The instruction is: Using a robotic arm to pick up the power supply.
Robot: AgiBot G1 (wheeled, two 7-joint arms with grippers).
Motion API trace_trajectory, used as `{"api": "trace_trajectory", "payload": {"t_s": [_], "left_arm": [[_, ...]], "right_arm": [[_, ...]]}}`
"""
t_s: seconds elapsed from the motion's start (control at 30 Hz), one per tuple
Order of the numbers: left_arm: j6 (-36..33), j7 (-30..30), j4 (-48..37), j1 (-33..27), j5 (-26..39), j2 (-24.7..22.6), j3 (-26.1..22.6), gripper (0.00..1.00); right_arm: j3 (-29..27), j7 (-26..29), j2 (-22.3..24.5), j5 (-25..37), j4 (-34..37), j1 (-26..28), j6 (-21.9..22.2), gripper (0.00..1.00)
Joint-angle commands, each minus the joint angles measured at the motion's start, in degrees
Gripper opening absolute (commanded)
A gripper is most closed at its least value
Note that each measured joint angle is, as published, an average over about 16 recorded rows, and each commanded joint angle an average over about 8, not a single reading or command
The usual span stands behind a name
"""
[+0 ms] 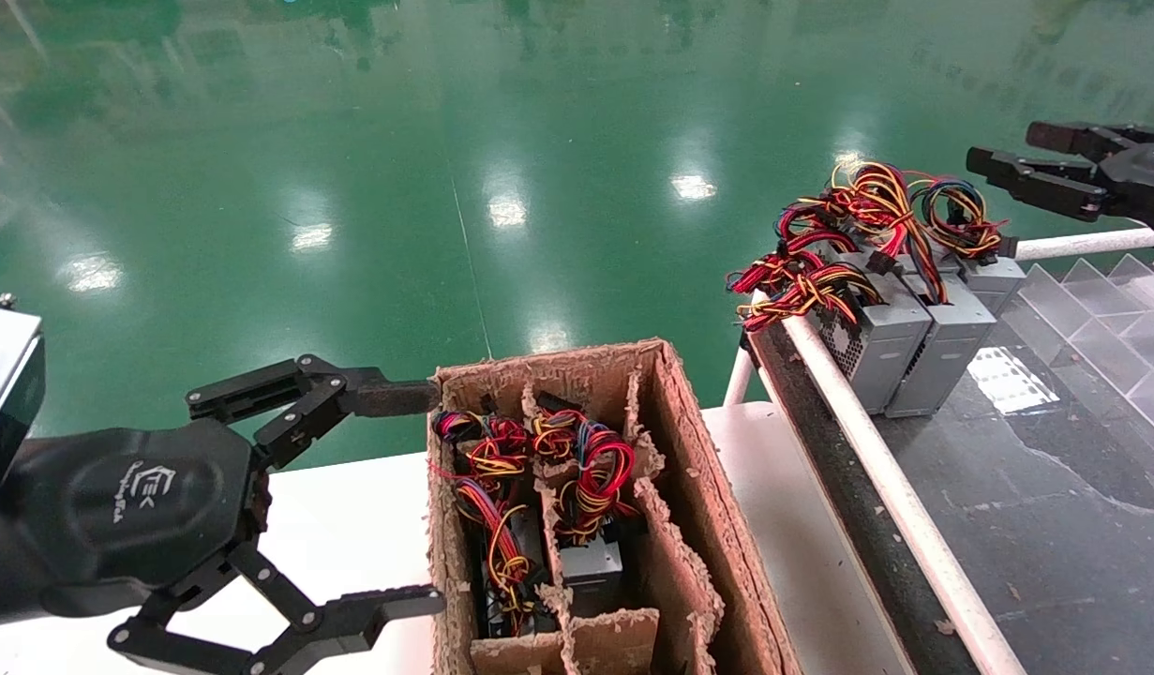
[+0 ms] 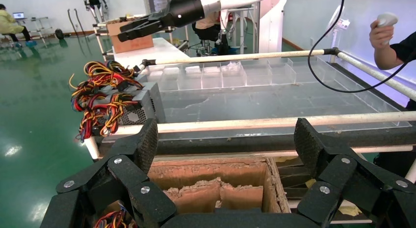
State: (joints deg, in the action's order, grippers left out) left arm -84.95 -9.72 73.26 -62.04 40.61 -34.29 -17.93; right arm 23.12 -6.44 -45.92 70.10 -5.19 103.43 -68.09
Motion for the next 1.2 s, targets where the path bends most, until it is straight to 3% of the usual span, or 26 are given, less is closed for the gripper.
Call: {"api": "trace_trajectory", "payload": {"t_s": [0.03,1.2], "left_arm": [[0.00,0.01,-0.01,0.00,0.00,0.00,0.00,1.00],[0.02,0.05,-0.03,-0.03,-0.05,0.03,-0.08,1.00]], "right_arm": [[-0.26,0.25,0.35,-0.81,-1.60,-1.00,-0.48,1.00],[-4.77,11.42,7.30,-18.90,-45.64,-27.95,-11.78,1.00]]}}
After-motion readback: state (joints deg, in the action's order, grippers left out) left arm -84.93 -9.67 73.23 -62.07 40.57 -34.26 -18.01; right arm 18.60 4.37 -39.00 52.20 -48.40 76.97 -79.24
